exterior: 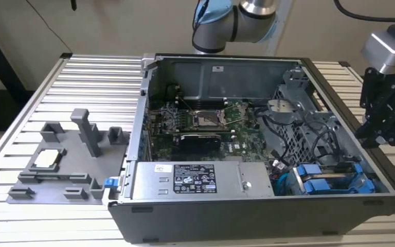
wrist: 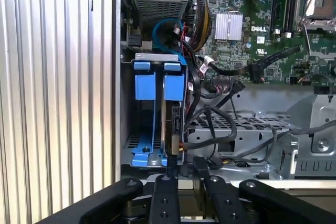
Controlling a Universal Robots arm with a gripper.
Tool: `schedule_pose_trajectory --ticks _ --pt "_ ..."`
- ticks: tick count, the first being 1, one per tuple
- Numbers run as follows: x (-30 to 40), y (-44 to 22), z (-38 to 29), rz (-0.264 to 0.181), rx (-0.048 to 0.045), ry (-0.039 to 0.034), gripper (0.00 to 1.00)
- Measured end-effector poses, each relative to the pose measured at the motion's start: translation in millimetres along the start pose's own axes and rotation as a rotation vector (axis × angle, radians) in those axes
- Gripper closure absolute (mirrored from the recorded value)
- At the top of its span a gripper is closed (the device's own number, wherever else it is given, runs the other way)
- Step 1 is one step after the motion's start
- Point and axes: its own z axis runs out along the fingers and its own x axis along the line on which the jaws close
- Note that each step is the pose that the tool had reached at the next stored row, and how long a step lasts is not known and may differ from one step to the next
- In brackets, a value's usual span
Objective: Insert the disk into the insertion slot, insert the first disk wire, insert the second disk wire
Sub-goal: 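Insert the first disk wire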
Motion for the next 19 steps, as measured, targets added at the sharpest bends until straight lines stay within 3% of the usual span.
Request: schedule_pose_trajectory --ticks 5,14,15,16,19 --pt "-5.9 5.9 0.4 0.006 0.002 0.0006 0.73" --pt "-17.4 30.6 2.8 0.011 0.0073 -0.0008 0.73" --pt "-17.5 33.6 2.7 0.012 0.0074 -0.0071 0.73" --pt "-17.6 36.7 2.6 0.013 0.0077 -0.0191 0.73" --pt "-17.9 46.4 1.9 0.017 0.0088 -0.0725 0.73"
